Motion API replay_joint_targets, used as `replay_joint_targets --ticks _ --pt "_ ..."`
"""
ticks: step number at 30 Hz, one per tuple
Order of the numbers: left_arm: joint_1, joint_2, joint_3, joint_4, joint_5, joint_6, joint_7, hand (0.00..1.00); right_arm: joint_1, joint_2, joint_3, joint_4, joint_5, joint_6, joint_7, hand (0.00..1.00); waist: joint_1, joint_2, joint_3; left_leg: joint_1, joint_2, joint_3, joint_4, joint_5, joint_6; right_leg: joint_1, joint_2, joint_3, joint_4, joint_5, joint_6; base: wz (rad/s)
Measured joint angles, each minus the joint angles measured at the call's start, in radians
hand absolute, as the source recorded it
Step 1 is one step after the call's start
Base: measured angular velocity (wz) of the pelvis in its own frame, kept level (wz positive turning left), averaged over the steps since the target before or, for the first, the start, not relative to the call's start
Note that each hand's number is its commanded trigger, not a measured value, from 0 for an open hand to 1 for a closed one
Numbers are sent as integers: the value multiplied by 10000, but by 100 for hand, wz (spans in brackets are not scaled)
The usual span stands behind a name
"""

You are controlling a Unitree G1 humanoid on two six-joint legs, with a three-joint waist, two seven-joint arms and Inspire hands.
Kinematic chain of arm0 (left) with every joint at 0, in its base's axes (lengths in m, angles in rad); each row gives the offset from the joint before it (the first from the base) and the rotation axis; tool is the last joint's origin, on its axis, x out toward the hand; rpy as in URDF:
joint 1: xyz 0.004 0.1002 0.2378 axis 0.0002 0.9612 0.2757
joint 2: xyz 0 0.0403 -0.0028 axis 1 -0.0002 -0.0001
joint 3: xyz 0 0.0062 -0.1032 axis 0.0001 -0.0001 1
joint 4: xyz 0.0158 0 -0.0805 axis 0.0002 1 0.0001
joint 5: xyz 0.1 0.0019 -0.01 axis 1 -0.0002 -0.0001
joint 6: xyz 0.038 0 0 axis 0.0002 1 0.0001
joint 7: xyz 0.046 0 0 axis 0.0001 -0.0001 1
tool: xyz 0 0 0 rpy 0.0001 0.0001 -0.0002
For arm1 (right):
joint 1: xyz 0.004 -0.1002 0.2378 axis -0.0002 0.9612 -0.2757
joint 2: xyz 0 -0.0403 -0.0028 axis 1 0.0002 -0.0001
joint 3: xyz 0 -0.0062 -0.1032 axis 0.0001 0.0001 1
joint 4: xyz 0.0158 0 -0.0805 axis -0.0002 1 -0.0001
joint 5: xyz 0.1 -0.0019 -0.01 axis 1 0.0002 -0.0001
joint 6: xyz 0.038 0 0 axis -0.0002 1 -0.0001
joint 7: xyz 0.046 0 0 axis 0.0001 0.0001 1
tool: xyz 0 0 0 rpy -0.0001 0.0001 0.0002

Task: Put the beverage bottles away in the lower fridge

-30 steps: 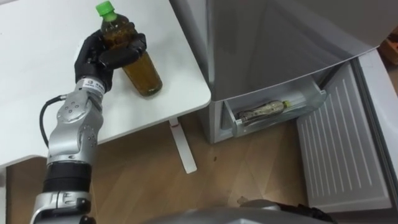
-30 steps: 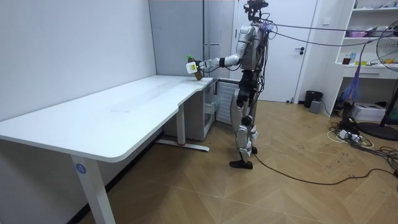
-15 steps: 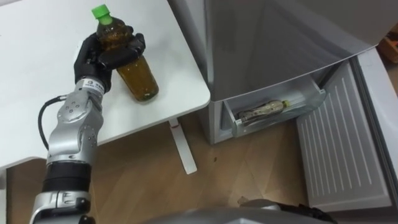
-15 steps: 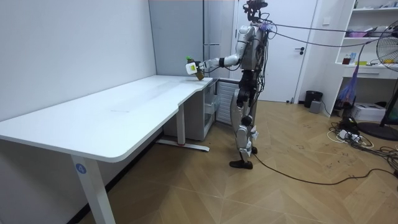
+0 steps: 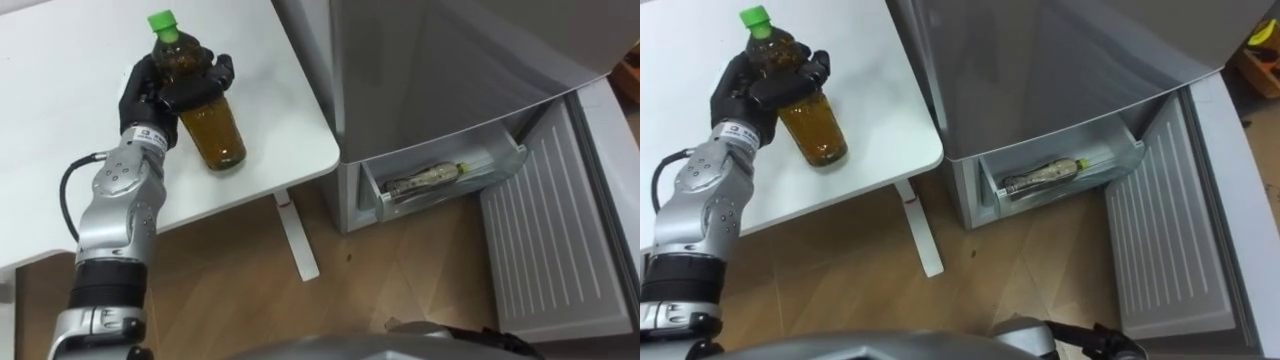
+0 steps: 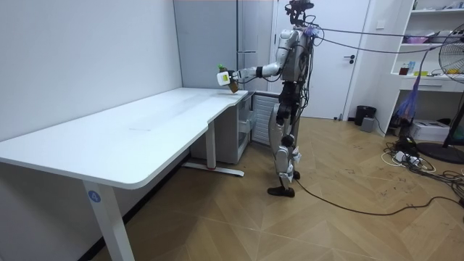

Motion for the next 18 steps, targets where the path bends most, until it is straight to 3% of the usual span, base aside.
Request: replay_joint_targets --ticks 4,9,13,18 --pt "0 0 -20 -401 118 1 -165 100 -86 -45 19 6 -296 15 125 0 127 -8 5 -11 0 -6 -1 0 0 -14 0 -20 -8 0 -1 0" --pt "5 -45 -63 -1257 87 2 -255 100 -329 -54 657 55 -283 77 142 0 394 -148 63 -14 0 -8 -9 2 0 -10 -5 -38 -18 0 0 0" --pt "18 -152 -325 -1867 85 1 -339 100 -371 -6 851 53 -423 83 136 0 644 -328 -26 -81 -10 -138 -2 2 -1 -5 -9 -172 -25 -1 0 9" --pt "114 -214 -506 -1991 102 1 -695 100 -402 -22 1173 12 -441 82 31 0 819 -332 -29 -99 -14 -275 53 5 -2 84 -21 -371 -26 0 0 9"
